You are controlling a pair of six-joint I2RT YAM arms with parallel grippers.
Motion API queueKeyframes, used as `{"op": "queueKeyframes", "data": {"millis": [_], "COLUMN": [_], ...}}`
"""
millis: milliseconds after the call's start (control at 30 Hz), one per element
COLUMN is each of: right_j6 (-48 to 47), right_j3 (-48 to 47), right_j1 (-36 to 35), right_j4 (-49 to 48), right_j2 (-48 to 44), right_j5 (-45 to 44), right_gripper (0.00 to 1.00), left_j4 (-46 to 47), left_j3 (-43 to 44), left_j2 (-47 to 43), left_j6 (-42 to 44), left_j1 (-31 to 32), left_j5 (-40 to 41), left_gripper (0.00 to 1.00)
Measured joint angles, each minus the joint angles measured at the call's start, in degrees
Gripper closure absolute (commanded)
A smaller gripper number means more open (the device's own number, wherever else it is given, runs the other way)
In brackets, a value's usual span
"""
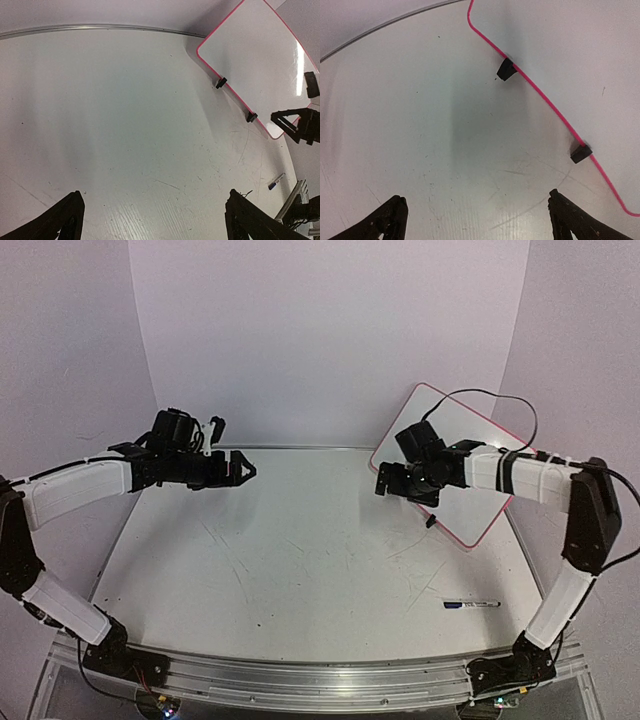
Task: Write a sentence on the whiteboard
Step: Move the whiteboard to the center of the board.
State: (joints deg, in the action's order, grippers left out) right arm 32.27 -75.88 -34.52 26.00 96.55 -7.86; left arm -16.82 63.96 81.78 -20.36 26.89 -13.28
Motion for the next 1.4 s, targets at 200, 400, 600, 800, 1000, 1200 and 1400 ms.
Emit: {"op": "queueKeyframes", "data": {"millis": [200, 400, 600, 800, 1000, 1200, 1400], "right_j6": [13.6, 22.4, 23.8, 23.4, 22.8, 22.5, 23.1], "right_j3": [-10.0, -18.5, -26.9, -30.9, -36.4, -39.1, -41.2], "right_j1": [-0.2, 0.0, 1.6, 4.0, 5.5, 5.8, 6.2], "right_j4": [-2.1, -2.4, -2.2, -0.6, 1.1, 2.1, 3.4], "right_j2": [14.9, 25.7, 35.3, 40.6, 43.8, 46.0, 47.0], "right_j5": [-6.4, -13.4, -15.2, -15.3, -15.0, -15.0, -14.6], "right_gripper": [0.09, 0.25, 0.36, 0.34, 0.34, 0.37, 0.51], "left_j4": [2.7, 3.9, 4.5, 5.3, 5.3, 5.3, 5.3], "left_j3": [-4.3, -9.5, -10.4, -10.4, -10.4, -10.4, -10.3], "left_j2": [-0.3, -3.2, -7.2, -9.9, -10.1, -10.1, -10.1], "left_j6": [-2.7, -5.1, -5.7, -6.7, -7.1, -7.8, -8.2], "left_j1": [1.8, 2.1, 2.1, 2.1, 2.1, 2.1, 2.1], "left_j5": [0.0, 0.0, -0.4, -1.1, -1.6, -1.7, -1.8], "left_gripper": [0.01, 0.0, 0.01, 0.01, 0.01, 0.01, 0.01]}}
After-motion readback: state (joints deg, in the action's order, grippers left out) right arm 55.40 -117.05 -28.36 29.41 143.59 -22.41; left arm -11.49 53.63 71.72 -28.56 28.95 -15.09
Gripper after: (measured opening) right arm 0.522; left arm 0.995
